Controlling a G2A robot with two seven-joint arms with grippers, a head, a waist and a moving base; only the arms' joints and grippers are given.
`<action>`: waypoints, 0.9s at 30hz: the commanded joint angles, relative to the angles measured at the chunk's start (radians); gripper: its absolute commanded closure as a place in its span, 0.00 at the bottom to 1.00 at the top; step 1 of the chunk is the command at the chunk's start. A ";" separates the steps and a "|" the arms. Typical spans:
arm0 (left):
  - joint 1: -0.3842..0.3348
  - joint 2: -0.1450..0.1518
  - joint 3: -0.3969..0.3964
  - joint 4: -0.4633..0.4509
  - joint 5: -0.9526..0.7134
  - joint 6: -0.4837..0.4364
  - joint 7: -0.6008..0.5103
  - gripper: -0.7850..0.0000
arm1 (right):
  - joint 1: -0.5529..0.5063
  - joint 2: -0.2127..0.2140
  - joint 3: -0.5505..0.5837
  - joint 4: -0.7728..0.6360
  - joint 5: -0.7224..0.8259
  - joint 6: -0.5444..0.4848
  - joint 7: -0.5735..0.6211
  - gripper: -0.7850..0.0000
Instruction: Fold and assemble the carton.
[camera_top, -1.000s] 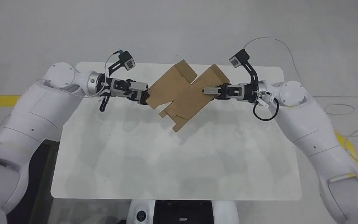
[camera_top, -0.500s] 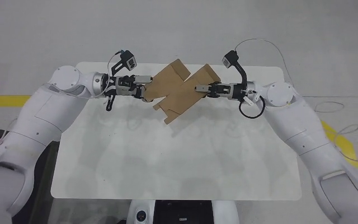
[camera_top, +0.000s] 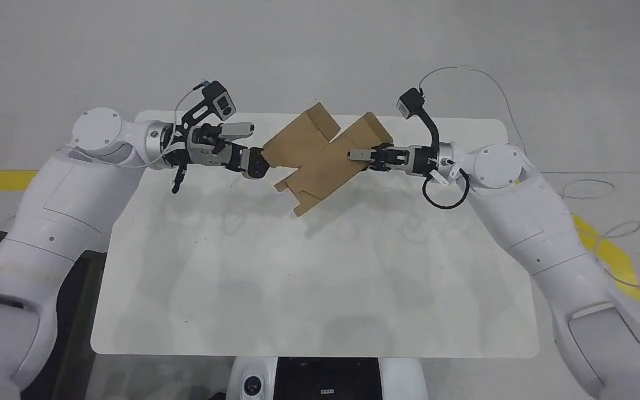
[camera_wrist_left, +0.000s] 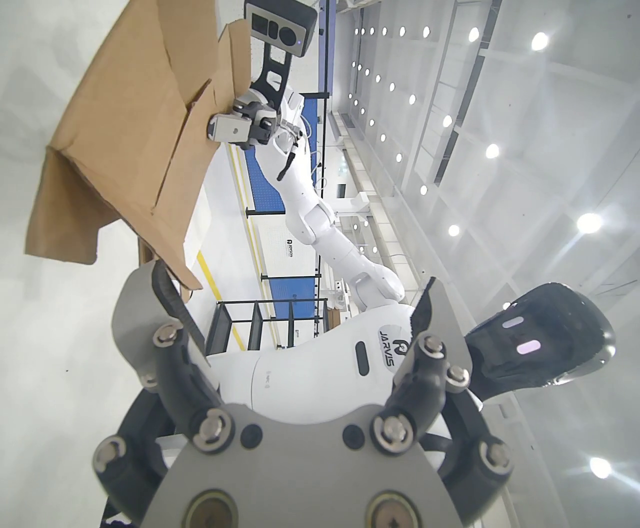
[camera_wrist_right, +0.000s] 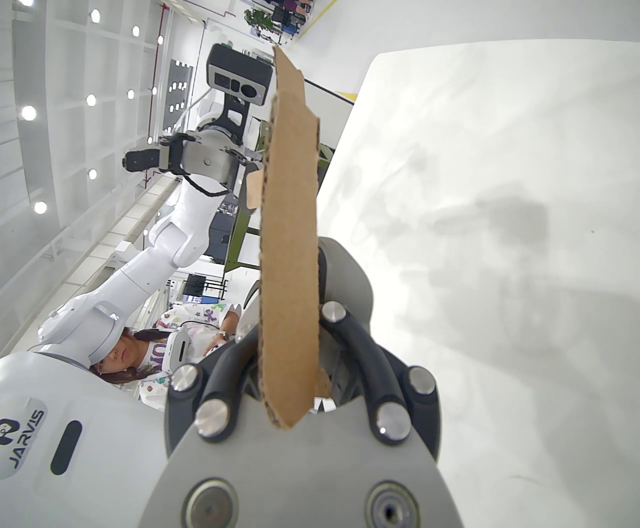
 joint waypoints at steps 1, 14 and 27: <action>0.005 -0.002 -0.011 -0.005 0.011 0.005 0.018 0.00 | -0.001 -0.002 0.004 0.001 -0.002 -0.003 0.007 1.00; 0.025 -0.035 -0.017 0.002 0.125 0.023 0.108 0.00 | -0.009 -0.016 0.028 0.014 0.002 -0.025 0.033 1.00; 0.040 -0.061 -0.042 0.039 0.168 0.042 0.128 0.32 | -0.013 -0.027 0.047 0.020 -0.013 -0.026 0.052 1.00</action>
